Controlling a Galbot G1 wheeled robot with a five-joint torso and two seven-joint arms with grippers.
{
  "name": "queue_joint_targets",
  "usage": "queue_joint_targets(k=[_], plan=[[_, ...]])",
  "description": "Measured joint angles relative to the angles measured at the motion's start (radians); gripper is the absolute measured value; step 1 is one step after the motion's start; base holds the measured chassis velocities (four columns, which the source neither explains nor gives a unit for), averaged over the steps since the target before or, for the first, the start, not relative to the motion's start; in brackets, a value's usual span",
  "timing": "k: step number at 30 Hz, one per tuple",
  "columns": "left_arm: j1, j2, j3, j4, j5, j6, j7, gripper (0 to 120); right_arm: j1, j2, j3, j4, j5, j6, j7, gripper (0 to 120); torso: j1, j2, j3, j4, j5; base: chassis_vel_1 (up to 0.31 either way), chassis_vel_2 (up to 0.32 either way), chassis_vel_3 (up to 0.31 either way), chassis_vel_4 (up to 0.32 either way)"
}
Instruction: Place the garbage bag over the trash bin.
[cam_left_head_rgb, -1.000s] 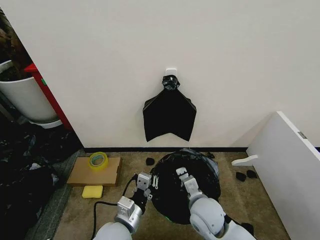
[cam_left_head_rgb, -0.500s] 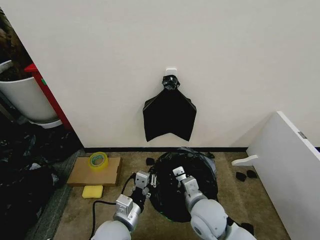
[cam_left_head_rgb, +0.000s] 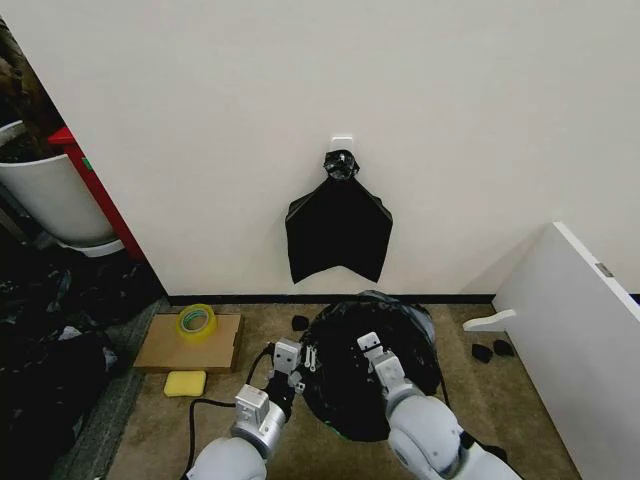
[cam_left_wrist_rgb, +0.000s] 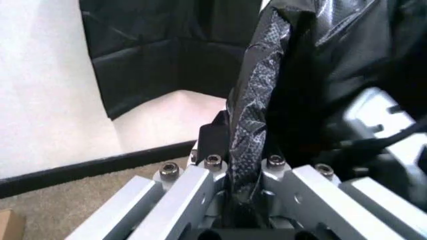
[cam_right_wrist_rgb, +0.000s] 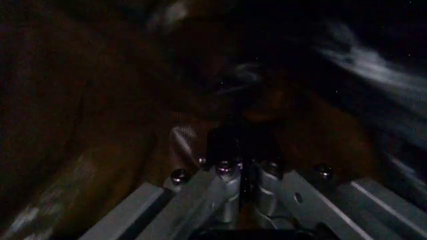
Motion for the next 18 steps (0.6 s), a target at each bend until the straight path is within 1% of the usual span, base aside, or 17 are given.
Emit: queue_joint_targets(k=[5, 12, 15, 18], plan=[[0.006, 0.002, 0.002, -0.008, 0.008, -0.002, 0.011, 0, 0.008, 0.010, -0.005, -0.027, -0.002, 0.011, 0.000, 0, 0.000, 0.000, 0.000, -0.0001, 0.0000, 0.000, 0.000, 0.000, 0.000], [0.010, 0.010, 0.001, -0.015, 0.010, -0.007, 0.019, 0, 0.009, 0.012, -0.001, -0.032, -0.001, 0.030, 0.000, 0, 0.000, 0.000, 0.000, -0.0001, -0.0001, 0.000, 0.000, 0.000, 0.000], [0.014, 0.011, 0.001, -0.017, 0.011, -0.009, 0.021, 0, 0.008, 0.010, 0.003, -0.043, -0.022, 0.037, 0.000, 0, 0.000, 0.000, 0.000, -0.0001, 0.0000, 0.000, 0.000, 0.000, 0.000], [0.016, 0.013, 0.000, -0.020, 0.014, -0.011, 0.024, 0, 0.005, 0.005, 0.011, -0.065, -0.076, 0.039, -0.006, 0, 0.000, 0.000, 0.000, -0.0001, 0.0000, 0.000, 0.000, 0.000, 0.000]])
